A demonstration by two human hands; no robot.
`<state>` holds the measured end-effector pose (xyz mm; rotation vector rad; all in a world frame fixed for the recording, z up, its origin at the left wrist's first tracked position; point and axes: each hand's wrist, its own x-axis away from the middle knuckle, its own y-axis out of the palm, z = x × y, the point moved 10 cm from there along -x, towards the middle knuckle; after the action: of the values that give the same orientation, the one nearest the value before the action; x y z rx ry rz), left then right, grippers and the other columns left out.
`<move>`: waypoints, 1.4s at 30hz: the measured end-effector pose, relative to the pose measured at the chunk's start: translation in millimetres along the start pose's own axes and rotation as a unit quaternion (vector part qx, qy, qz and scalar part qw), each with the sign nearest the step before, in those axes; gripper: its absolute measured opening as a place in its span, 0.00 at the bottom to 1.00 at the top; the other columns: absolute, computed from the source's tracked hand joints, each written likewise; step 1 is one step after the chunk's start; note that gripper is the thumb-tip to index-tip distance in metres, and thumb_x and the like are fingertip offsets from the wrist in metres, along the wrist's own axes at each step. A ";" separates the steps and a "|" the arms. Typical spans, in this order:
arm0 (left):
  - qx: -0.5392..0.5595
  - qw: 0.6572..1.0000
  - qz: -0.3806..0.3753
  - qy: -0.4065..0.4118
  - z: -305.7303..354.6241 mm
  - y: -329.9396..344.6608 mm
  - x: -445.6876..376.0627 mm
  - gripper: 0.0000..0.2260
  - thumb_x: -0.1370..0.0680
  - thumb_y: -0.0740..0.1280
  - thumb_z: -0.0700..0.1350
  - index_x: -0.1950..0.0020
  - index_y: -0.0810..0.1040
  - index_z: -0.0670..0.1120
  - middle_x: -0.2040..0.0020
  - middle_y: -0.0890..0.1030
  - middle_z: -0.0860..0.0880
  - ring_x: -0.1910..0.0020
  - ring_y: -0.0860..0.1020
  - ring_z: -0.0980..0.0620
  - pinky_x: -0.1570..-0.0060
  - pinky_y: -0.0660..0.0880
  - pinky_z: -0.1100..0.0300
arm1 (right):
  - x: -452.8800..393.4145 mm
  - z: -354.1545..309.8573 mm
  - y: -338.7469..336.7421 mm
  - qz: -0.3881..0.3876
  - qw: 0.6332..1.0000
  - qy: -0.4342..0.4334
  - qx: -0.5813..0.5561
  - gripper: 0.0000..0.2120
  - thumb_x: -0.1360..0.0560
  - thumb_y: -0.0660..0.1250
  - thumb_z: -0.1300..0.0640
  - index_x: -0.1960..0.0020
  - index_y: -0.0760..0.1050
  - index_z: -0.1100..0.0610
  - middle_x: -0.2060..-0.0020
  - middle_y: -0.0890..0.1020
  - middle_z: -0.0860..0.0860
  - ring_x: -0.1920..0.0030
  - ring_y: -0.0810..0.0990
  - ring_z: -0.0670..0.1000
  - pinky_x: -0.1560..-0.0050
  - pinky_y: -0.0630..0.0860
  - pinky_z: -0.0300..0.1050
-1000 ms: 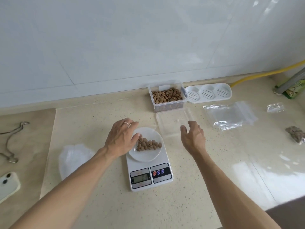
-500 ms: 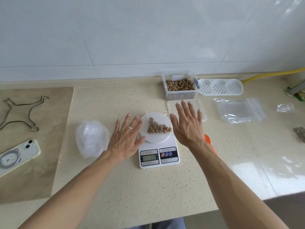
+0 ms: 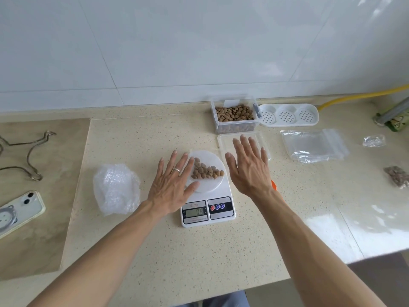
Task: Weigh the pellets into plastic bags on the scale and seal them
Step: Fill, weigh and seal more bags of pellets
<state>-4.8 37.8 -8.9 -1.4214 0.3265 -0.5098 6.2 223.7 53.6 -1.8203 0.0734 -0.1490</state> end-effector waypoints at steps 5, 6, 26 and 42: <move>-0.008 1.000 0.001 0.014 13.6 -8.0 -22.6 0.35 0.24 0.33 0.66 0.22 0.41 0.48 0.20 0.44 0.47 0.23 0.37 0.45 0.26 0.37 0.44 | -8.9 14.9 -2.2 0.002 1.000 0.013 -0.019 0.29 0.17 0.45 0.41 0.20 0.51 0.53 0.20 0.51 0.52 0.20 0.45 0.53 0.23 0.42 0.54; -0.007 1.000 0.001 0.019 17.2 -9.6 -27.3 0.36 0.24 0.33 0.66 0.21 0.43 0.48 0.20 0.44 0.47 0.23 0.37 0.45 0.26 0.37 0.44 | -10.2 19.6 -3.8 0.004 0.999 0.022 -0.029 0.29 0.17 0.46 0.42 0.20 0.52 0.53 0.20 0.53 0.53 0.20 0.47 0.54 0.22 0.45 0.55; 0.094 0.989 -0.091 0.072 109.6 -9.8 -162.2 0.25 0.19 0.57 0.54 0.25 0.62 0.44 0.26 0.66 0.43 0.25 0.58 0.45 0.28 0.58 0.49 | 35.3 149.9 44.6 -0.034 0.846 0.350 -0.400 0.18 0.23 0.65 0.51 0.36 0.74 0.57 0.54 0.84 0.53 0.56 0.84 0.51 0.52 0.81 0.47; 0.400 0.915 -0.062 0.000 72.3 -83.6 -156.9 0.07 0.23 0.69 0.50 0.56 0.80 0.47 0.62 0.80 0.49 0.63 0.78 0.55 0.59 0.77 0.58 | 1.7 81.4 8.0 -0.063 0.779 0.231 -0.580 0.08 0.26 0.72 0.63 0.48 0.79 0.62 0.57 0.86 0.58 0.60 0.83 0.50 0.54 0.81 0.43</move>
<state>-113.3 175.1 70.0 -0.6426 0.0058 -0.6502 19.5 299.6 25.9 -2.9895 0.4801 -0.7887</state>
